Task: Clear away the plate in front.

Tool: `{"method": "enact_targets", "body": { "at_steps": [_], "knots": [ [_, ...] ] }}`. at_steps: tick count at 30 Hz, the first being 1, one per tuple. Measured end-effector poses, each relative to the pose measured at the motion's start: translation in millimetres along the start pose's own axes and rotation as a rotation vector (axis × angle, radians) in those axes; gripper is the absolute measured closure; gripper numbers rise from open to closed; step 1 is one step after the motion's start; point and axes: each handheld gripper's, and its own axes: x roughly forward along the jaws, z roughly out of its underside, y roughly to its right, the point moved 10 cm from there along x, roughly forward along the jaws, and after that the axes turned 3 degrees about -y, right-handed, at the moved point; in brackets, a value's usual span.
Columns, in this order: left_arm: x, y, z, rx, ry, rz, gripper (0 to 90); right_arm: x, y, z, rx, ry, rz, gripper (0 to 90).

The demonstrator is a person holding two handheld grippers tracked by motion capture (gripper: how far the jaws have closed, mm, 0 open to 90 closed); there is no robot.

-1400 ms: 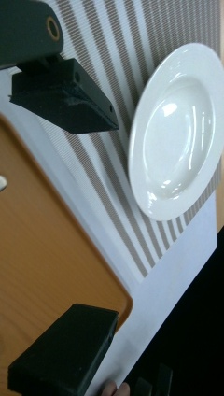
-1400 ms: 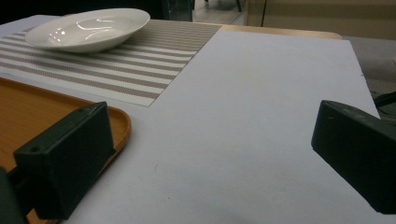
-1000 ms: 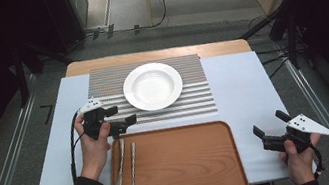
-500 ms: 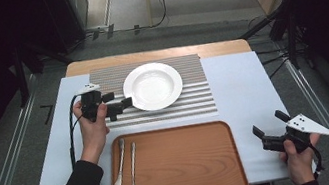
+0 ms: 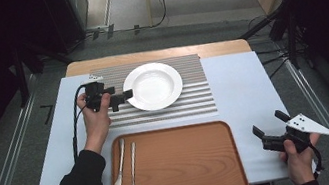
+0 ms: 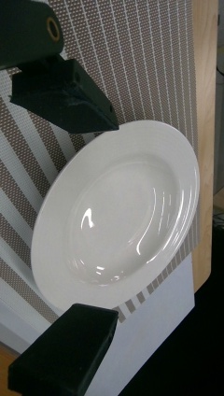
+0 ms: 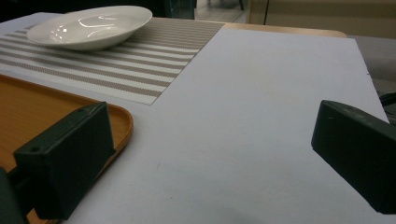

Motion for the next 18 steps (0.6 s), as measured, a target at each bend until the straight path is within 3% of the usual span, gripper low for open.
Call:
{"method": "enact_targets", "body": {
  "at_steps": [8, 18],
  "knots": [
    [14.7, -13.5, -5.7, -0.046, -0.009, -0.019, 7.6, 0.2, 0.3, 0.2, 0.002, -0.002, 0.001, 0.0],
    [26.3, -23.6, -5.6, -0.072, -0.028, -0.051, 7.6, 0.2, 0.1, 0.1, 0.009, 0.0, -0.005, 0.0]
  ]
}}
